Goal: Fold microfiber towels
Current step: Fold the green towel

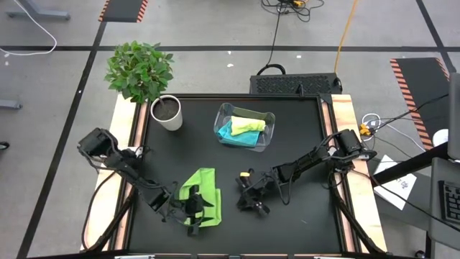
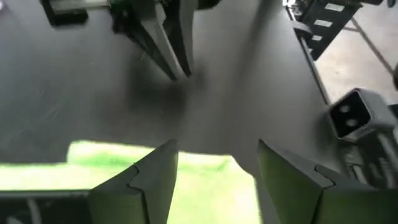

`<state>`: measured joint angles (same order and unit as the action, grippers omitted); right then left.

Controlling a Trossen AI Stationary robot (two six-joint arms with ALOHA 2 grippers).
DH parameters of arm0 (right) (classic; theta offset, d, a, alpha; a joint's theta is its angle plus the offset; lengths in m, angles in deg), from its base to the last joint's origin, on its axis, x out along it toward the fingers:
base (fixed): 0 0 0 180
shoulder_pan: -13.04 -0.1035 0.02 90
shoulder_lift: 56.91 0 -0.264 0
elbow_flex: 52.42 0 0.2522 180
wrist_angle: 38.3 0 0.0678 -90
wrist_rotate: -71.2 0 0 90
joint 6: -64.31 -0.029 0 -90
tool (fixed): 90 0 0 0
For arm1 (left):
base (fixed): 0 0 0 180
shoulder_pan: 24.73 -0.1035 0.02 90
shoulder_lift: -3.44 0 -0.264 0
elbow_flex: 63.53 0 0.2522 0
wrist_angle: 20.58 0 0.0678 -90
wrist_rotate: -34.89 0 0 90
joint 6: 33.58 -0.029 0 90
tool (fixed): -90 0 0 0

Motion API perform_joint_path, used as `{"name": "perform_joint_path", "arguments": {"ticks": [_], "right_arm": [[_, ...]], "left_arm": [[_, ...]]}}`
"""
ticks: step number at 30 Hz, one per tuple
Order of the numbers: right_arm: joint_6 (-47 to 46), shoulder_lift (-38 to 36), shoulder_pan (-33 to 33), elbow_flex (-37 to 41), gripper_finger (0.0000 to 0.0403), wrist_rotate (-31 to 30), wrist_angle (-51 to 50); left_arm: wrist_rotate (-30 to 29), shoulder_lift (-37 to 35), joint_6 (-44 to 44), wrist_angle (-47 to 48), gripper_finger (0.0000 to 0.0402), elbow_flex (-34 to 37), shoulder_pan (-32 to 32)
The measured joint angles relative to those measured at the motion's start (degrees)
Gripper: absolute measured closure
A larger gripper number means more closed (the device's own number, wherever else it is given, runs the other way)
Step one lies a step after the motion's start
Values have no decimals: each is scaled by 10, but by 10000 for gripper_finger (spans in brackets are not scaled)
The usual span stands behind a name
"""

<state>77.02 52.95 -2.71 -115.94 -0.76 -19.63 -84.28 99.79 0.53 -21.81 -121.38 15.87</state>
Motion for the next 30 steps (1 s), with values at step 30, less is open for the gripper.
{"name": "perform_joint_path", "arguments": {"ticks": [30], "right_arm": [[102, 30, -42, -35, 339, -59, 75]], "left_arm": [[-242, 12, 196, 141, 176, 0, 151]]}}
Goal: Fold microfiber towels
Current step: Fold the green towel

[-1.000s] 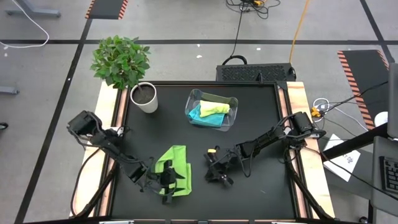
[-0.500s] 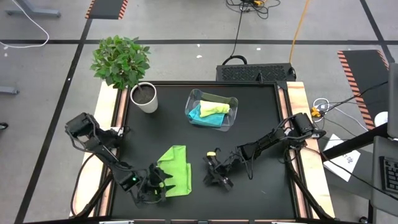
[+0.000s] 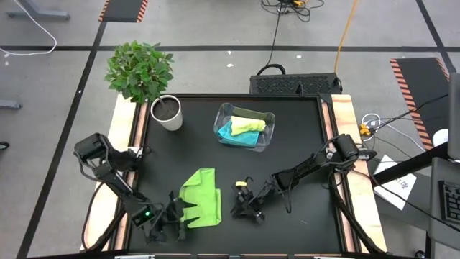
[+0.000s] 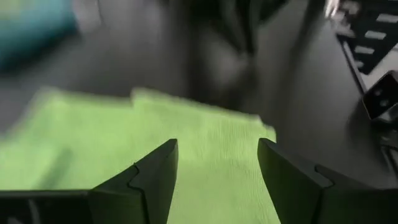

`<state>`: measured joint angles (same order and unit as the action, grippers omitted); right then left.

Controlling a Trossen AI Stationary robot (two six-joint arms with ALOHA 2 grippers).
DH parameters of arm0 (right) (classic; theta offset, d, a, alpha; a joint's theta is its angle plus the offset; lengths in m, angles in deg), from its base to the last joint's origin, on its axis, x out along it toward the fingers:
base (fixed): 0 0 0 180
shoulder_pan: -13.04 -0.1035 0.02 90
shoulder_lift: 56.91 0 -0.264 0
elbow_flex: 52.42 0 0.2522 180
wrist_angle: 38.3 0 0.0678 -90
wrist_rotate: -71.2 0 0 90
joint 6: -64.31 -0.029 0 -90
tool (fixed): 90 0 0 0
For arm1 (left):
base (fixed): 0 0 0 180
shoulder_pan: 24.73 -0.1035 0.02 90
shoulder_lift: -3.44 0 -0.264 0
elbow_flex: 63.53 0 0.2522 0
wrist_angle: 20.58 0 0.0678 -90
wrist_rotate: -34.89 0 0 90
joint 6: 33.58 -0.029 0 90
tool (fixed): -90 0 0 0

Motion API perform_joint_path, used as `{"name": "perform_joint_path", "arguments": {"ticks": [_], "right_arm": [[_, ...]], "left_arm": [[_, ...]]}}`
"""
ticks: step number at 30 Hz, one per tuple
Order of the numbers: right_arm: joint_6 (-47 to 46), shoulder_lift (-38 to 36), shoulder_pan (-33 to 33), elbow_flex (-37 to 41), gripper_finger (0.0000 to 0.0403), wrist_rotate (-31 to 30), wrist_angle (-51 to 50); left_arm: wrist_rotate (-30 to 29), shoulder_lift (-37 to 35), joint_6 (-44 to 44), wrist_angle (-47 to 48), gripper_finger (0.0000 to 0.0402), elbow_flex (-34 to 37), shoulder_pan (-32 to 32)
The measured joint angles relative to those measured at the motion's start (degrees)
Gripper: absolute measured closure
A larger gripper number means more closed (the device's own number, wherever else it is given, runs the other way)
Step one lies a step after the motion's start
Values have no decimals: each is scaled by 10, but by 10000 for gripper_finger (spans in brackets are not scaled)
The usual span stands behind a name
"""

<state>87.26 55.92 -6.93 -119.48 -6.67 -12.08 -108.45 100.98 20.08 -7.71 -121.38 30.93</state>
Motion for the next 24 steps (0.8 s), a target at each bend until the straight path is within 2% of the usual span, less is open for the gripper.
{"name": "perform_joint_path", "arguments": {"ticks": [3, 6, 10, 12, 14, 17, 19, 21, 24], "right_arm": [[-4, 25, 4, -13, 339, 1, 0], [-15, 31, 16, -16, 339, 1, 1], [-25, 12, 35, -16, 339, 1, -16], [-25, -5, 45, -16, 339, 1, -31], [-25, -19, 56, -16, 339, 21, -41], [-30, -33, 70, -16, 339, 75, -42], [-33, -40, 74, -16, 339, 81, -45], [-33, -44, 77, -16, 339, 85, -48], [-20, -48, 77, -16, 339, 88, -52]], "left_arm": [[-114, 5, -112, -46, 176, 0, 38], [-201, 6, -200, -75, 176, 0, 77], [-312, 5, -254, -79, 176, 0, 127], [-344, 0, -265, -63, 176, 0, 140], [-331, -18, -259, -22, 176, 0, 135], [-263, -59, -219, 72, 177, 0, 102], [-225, -85, -205, 134, 177, 0, 71], [-196, -110, -213, 175, 177, 0, 38], [-159, -144, -269, 187, 177, 0, -10]]}}
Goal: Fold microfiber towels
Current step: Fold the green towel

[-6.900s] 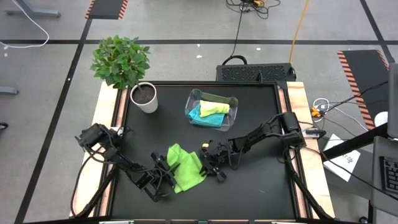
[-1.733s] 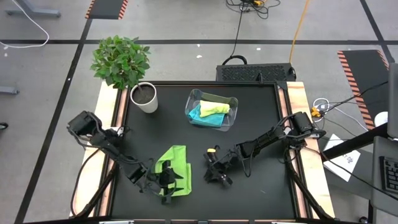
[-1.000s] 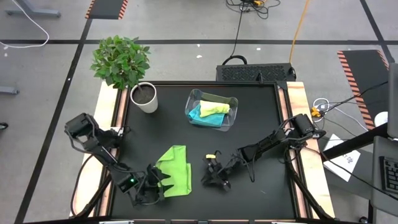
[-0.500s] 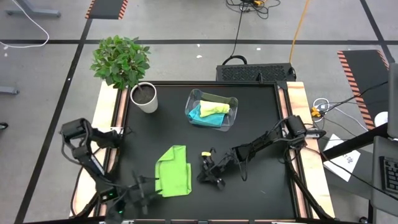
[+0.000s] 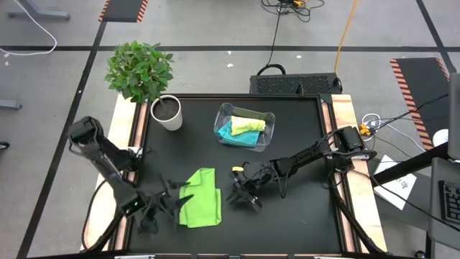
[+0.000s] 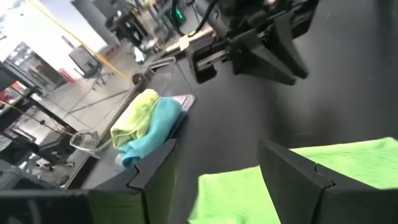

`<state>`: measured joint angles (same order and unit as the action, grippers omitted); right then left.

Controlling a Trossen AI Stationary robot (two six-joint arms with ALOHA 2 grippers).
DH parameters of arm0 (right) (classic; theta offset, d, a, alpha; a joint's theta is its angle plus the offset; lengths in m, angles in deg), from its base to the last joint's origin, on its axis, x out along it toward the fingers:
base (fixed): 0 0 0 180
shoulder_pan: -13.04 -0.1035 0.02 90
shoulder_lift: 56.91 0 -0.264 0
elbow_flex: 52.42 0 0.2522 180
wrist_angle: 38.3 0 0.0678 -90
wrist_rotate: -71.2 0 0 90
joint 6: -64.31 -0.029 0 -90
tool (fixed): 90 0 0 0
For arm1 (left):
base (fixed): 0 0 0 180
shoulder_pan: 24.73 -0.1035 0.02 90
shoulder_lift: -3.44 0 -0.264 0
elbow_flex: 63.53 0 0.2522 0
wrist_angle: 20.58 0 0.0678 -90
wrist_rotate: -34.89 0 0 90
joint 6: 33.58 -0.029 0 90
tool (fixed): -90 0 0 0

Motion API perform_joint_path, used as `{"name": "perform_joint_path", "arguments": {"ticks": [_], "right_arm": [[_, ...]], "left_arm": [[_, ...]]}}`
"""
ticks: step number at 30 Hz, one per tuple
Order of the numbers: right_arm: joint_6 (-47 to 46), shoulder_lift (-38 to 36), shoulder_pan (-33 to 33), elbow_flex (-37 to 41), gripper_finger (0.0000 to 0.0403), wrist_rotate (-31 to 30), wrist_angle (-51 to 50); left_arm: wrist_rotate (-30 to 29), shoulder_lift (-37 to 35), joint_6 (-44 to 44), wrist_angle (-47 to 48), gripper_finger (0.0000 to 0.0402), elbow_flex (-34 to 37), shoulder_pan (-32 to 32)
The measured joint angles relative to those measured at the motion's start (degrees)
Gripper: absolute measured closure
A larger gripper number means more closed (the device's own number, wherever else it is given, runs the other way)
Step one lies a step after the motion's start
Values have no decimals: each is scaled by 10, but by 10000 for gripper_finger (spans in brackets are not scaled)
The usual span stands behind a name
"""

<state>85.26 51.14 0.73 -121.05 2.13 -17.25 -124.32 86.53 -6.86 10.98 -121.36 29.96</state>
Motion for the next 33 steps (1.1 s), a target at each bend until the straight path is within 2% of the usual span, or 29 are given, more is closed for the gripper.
{"name": "perform_joint_path", "arguments": {"ticks": [2, 4, 6, 9, 12, 17, 21, 26, 30, 33], "right_arm": [[5, -5, 0, 0, 339, 0, -5], [8, -10, 2, 0, 339, 1, -7], [6, -16, 5, 1, 339, 2, -13], [4, -17, 7, 1, 339, 2, -14], [2, -17, 7, 1, 339, 3, -26], [-6, -17, 7, 1, 339, 4, -49], [-7, -17, 7, 1, 339, 4, -63], [-17, -17, 7, 5, 339, 4, -61], [-23, -33, 7, 26, 339, 5, -44], [-25, -68, 7, 66, 339, 5, 13]], "left_arm": [[33, -20, -59, -23, 177, 1, -28], [71, -38, -146, -95, 177, 16, -50], [140, -62, -266, -223, 177, 49, -70], [284, -108, -422, -430, 177, 122, -106], [345, -156, -460, -536, 177, 188, -153], [452, -229, -474, -565, 177, 245, -238], [466, -286, -487, -569, 177, 269, -277], [479, -383, -500, -579, 177, 322, -265], [429, -461, -493, -606, 177, 365, -220], [347, -499, -516, -586, 177, 372, -164]]}}
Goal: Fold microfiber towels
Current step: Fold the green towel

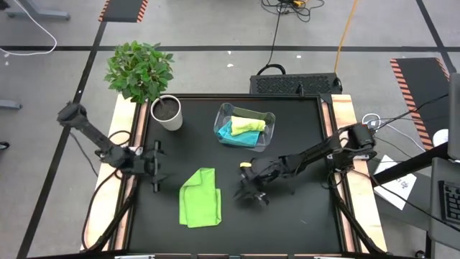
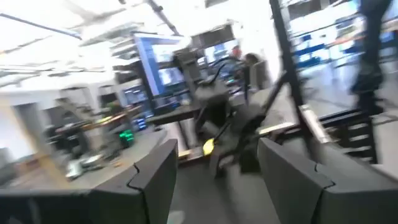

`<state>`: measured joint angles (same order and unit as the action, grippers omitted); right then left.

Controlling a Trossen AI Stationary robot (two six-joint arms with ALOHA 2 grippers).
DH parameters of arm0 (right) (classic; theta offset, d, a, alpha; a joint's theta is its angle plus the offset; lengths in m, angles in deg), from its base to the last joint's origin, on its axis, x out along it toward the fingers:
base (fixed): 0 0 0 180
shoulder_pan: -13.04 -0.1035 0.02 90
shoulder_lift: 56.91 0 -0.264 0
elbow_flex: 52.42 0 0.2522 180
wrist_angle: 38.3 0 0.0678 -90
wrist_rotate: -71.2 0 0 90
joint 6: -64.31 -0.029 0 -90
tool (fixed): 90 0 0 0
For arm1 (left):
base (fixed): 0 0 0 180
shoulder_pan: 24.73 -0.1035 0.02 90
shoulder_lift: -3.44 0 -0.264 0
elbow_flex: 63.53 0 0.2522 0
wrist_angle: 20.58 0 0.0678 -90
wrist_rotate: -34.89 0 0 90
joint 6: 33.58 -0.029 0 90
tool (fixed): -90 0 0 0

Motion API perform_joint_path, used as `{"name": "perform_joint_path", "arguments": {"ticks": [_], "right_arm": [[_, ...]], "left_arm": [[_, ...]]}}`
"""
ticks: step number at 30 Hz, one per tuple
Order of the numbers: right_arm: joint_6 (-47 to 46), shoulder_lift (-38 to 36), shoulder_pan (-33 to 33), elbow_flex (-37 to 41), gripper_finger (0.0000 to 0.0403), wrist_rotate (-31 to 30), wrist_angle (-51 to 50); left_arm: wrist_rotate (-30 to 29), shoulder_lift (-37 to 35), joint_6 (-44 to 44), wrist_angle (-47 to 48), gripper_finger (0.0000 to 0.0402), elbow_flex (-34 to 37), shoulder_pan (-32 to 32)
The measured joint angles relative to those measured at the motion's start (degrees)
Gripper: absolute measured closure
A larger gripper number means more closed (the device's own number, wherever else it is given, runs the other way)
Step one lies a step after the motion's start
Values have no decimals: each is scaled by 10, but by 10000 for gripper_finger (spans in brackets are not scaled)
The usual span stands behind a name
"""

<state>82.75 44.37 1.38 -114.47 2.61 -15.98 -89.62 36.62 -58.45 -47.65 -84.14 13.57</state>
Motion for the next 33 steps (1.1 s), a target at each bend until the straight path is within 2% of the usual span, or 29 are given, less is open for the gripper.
{"name": "perform_joint_path", "arguments": {"ticks": [2, 6, 10, 14, 17, 22, 27, 30, 33], "right_arm": [[-10, -31, 1, 37, 339, -3, 50], [-33, -106, 13, 122, 339, -27, 141], [-34, -163, 33, 175, 339, -66, 145], [-34, -193, 69, 201, 339, -54, 146], [-42, -195, 116, 211, 339, 19, 152], [-72, -170, 177, 213, 339, 178, 188], [-96, -140, 204, 213, 339, 236, 243], [-112, -126, 212, 213, 339, 268, 273], [-142, -110, 215, 212, 339, 269, 320]], "left_arm": [[-69, -8, -34, 3, 182, 0, 43], [-144, -6, -103, -16, 214, 0, 123], [-208, -6, -137, -30, 254, -1, 159], [-206, -7, -154, -28, 278, -1, 162], [-194, -7, -161, -4, 283, -1, 149], [-99, -18, -113, 90, 284, -1, 102], [21, -35, -45, 194, 284, -1, 17], [104, -48, -24, 217, 284, -1, -48], [179, -63, 1, 224, 284, -1, -115]]}}
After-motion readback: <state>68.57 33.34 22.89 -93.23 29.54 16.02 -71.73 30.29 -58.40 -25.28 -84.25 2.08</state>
